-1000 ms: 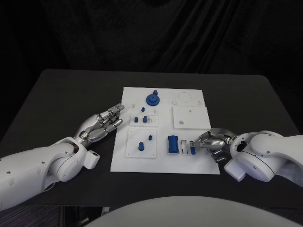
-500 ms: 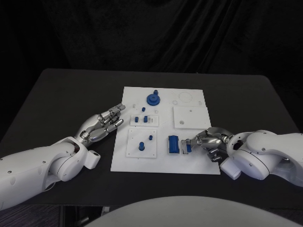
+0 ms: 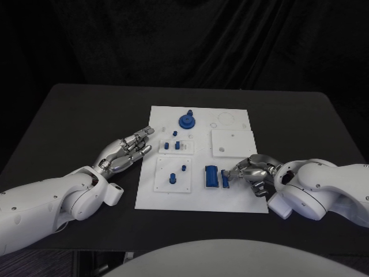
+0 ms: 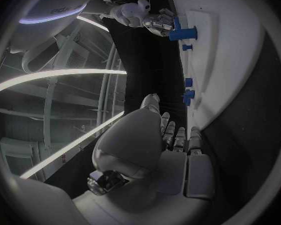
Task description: Assemble the parts on the task board
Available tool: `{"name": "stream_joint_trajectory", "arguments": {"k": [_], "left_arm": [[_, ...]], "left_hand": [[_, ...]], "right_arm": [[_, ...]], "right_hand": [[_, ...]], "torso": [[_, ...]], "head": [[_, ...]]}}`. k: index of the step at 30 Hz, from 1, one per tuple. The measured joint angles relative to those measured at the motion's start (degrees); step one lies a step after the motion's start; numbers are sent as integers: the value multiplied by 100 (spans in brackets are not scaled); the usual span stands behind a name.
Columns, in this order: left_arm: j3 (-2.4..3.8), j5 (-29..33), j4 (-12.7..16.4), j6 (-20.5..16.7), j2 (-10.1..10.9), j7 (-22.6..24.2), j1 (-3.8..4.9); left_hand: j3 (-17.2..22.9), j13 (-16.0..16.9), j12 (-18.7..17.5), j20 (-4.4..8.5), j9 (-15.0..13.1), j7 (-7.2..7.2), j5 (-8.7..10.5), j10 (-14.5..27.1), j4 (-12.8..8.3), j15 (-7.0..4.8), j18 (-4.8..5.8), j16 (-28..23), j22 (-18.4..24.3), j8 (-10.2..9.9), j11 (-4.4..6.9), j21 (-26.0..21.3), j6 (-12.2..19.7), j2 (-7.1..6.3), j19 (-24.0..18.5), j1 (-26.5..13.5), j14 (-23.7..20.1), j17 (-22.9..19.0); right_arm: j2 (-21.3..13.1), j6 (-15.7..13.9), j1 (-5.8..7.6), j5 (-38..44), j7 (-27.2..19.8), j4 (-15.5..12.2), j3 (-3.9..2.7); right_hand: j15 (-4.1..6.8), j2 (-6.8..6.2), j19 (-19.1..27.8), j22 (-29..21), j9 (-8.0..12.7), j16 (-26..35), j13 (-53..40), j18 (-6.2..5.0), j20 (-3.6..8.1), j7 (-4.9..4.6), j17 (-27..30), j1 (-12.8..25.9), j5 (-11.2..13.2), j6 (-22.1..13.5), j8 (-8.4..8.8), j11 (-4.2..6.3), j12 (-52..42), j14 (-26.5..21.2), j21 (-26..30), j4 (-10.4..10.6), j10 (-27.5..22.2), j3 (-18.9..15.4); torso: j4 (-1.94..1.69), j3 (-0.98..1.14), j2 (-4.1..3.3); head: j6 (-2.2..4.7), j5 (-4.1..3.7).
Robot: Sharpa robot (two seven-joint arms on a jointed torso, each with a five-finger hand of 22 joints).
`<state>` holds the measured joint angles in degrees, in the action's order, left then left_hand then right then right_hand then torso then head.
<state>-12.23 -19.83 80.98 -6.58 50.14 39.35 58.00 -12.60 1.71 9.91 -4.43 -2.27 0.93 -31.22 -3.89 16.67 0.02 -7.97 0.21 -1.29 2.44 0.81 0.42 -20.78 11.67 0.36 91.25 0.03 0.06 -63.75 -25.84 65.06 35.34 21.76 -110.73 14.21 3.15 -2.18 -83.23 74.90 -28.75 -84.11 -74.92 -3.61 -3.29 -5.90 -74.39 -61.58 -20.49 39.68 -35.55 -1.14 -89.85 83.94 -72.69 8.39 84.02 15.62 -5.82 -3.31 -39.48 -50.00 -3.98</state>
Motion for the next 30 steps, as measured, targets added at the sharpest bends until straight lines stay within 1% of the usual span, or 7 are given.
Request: {"name": "stream_joint_trajectory", "arguments": {"k": [8, 11, 15, 19, 21, 26, 30], "left_arm": [[-1, -1, -11, 34, -4, 0, 0], [-1, -1, -14, 44, -6, 0, -2], [0, -1, -18, 53, -6, 0, -3], [0, -1, -19, 59, -5, 0, -5], [0, -1, -19, 61, -1, 0, -6], [1, -2, -18, 66, 5, 1, -9], [1, -2, -18, 67, 6, 1, -10]], "left_hand": [[1, 0, -2, -40, 0, 0, 0, 21, -1, 3, 0, 0, 0, 0, -20, 0, 0, 0, -1, 0, 0, -1], [16, 0, -22, -40, 0, 0, 0, 20, -16, 40, 0, 0, -6, 0, -20, 0, 0, 0, -1, 0, 0, -1], [16, 1, -22, -40, -1, 20, 0, 20, -16, 40, -1, 0, -6, 0, -20, 0, 20, 0, -1, 0, 0, 0], [16, 1, -22, -40, -1, 20, 0, 20, -16, 40, 0, 0, -6, 0, -20, 0, 20, 0, -1, 0, 0, 0], [16, 1, -22, -40, -1, 20, 0, 20, -16, 40, 0, 0, -6, 0, -20, 0, 20, 0, -1, 0, 0, 1], [16, 1, -22, -60, -1, 20, 0, 20, -16, 40, 0, 0, -5, 0, -20, 0, 20, 0, 19, 0, 0, 2], [16, 1, -22, -60, -1, 41, 0, 20, -16, 40, 0, 0, -5, 0, -20, 0, -2, 0, 19, 0, 0, 3]], "right_arm": [[4, 130, -2, 167, 94, 16, -11], [2, 151, -2, 208, 114, 17, -14], [-15, 155, -2, 295, 118, 17, -6], [-73, 94, -11, 597, 47, -22, 2], [-120, -1, -11, 910, -43, -52, 2], [-239, -346, -11, 1930, -364, -104, 2], [-286, -576, -11, 2729, -618, -121, 2]], "right_hand": [[-16, 29, 0, 0, -19, 0, 0, 1, 0, -23, 19, 77, 287, -22, -13, 0, 0, 16, 22, 108, 0, -203], [-16, 32, 0, 0, -20, 0, 0, 0, 0, -21, 27, 109, 375, -21, -18, 0, 0, 16, 46, 146, 0, -273], [-16, 37, 0, 0, -13, 0, 1, 1, 0, -24, 25, 114, 390, -24, -19, 0, 0, 16, 47, 173, 0, -299], [-16, 40, 0, 0, -53, 0, 1, 1, 0, 2, -25, 111, 412, 2, -122, 0, 0, 16, 47, 151, 0, -333], [-16, 98, 0, 0, -84, 0, 1, 1, 0, 3, -54, 46, 360, 3, -180, 0, 0, 16, 7, 112, 0, -367], [-16, 77, -42, 0, -172, -108, 1, 2, 42, 72, -56, -375, -19, 31, -351, 1, 0, 16, -203, -117, 0, -315], [-16, 83, -42, 0, -199, -134, 1, 2, 42, 92, -56, -433, -78, 52, -391, 43, 0, 16, -322, -123, 2, -321]], "torso": [[0, 3, 4], [0, 3, 4], [0, 3, 6], [0, 4, 7], [0, 4, 7], [1, 6, 7], [3, 6, 6]], "head": [[0, 7], [0, 10], [0, 13], [0, 22], [0, 23], [0, 30], [0, 24]]}}
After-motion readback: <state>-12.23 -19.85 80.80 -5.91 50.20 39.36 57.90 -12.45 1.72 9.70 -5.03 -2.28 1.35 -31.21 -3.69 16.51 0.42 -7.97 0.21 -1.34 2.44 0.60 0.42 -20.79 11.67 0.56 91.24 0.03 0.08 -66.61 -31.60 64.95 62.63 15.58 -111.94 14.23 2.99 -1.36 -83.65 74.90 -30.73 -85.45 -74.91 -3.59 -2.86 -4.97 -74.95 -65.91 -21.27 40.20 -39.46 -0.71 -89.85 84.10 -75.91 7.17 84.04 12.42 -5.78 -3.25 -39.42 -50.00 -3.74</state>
